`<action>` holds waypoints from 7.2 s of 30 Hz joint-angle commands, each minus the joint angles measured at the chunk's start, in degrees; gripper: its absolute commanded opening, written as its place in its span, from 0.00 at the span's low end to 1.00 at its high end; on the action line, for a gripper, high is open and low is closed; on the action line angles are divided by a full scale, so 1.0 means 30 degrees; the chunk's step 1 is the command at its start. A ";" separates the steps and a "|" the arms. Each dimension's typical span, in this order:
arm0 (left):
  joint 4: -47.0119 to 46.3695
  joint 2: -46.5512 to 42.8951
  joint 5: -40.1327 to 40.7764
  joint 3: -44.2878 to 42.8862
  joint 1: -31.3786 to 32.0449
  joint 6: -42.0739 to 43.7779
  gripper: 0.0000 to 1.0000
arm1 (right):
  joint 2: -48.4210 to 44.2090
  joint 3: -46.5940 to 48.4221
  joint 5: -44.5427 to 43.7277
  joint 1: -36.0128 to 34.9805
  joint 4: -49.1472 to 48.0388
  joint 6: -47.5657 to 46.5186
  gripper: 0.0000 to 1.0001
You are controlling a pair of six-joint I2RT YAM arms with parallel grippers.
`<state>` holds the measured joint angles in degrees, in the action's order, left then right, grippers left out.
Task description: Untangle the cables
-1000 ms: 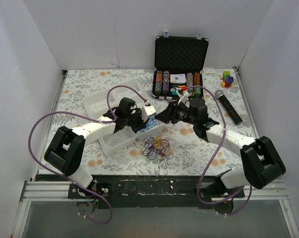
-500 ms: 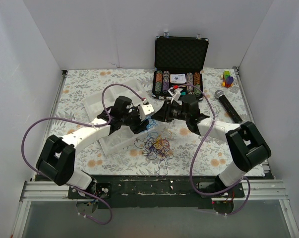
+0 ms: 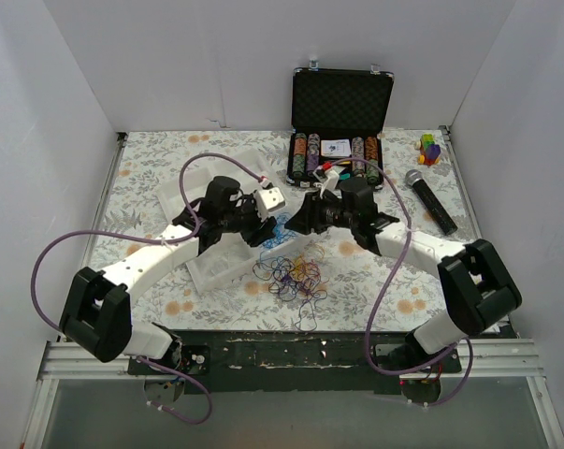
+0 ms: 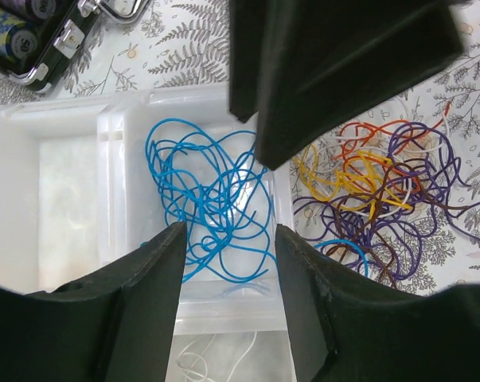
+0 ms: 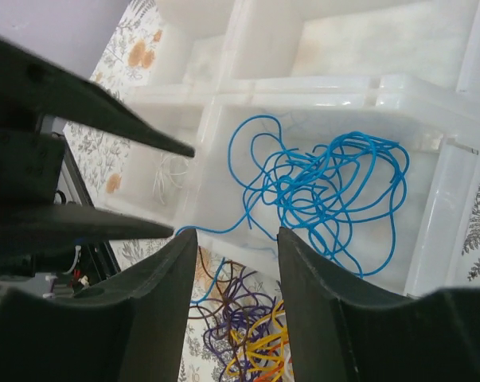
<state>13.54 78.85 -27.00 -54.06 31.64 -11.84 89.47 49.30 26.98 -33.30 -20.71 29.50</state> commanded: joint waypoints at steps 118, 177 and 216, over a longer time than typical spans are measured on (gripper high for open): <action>0.2547 -1.1840 -0.1574 -0.2194 -0.4218 -0.7100 0.55 | 0.4015 1.2423 -0.0032 -0.2611 1.4226 -0.7605 0.50; -0.6591 -0.2377 -0.0789 0.7796 0.4249 -0.1092 0.56 | -0.8319 -0.7937 -0.7823 -0.4281 0.6493 -0.1951 0.34; -0.0441 -0.6506 0.1264 -0.2128 0.4688 -0.2445 0.00 | -0.7676 -0.8141 -0.9428 -0.4281 0.6728 -0.1688 0.25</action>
<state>10.59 63.18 -26.72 -53.63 45.56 -20.38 65.78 25.47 1.23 -45.95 0.25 23.75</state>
